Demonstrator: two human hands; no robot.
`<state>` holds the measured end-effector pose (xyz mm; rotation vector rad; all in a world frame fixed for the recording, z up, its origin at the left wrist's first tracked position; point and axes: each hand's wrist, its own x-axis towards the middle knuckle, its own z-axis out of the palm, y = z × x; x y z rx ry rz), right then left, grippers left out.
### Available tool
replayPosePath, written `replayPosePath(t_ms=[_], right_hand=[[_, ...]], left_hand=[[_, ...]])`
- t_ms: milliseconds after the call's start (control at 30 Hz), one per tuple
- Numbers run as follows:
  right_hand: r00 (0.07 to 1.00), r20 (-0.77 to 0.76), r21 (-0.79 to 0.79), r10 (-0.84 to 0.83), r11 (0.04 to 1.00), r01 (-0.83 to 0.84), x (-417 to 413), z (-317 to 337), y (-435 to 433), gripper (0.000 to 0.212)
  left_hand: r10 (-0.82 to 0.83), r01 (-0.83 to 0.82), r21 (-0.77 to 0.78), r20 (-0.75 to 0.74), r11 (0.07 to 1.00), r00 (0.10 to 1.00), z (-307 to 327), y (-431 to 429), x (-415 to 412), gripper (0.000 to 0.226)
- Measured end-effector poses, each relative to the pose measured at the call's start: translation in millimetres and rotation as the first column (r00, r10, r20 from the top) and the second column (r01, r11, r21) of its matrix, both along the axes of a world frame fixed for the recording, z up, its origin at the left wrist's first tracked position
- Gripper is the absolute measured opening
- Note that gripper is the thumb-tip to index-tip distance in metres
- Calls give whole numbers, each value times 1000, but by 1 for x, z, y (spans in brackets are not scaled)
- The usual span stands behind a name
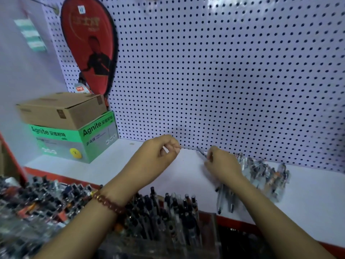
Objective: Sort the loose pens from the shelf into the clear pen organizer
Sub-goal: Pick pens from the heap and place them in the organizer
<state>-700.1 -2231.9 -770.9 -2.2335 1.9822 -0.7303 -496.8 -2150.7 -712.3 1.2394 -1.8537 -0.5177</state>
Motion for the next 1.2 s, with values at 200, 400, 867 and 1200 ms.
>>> replayPosePath(t_ms=[200, 400, 867, 1200], right_hand=[[565, 795, 61, 219, 899, -435, 19, 40, 37, 12], [403, 826, -30, 395, 744, -668, 44, 48, 74, 11], [846, -526, 122, -89, 976, 179, -15, -4, 7, 55], [898, -439, 44, -46, 996, 72, 3, -6, 2, 21]], left_hand=[[-77, 77, 33, 26, 997, 997, -1, 0, 0, 23], [-98, 93, -41, -122, 995, 988, 1, 1, -3, 33], [-54, 41, -92, -146, 995, 988, 4, 6, -2, 26], [-37, 25, -106, -104, 994, 994, 2, 5, -1, 22]])
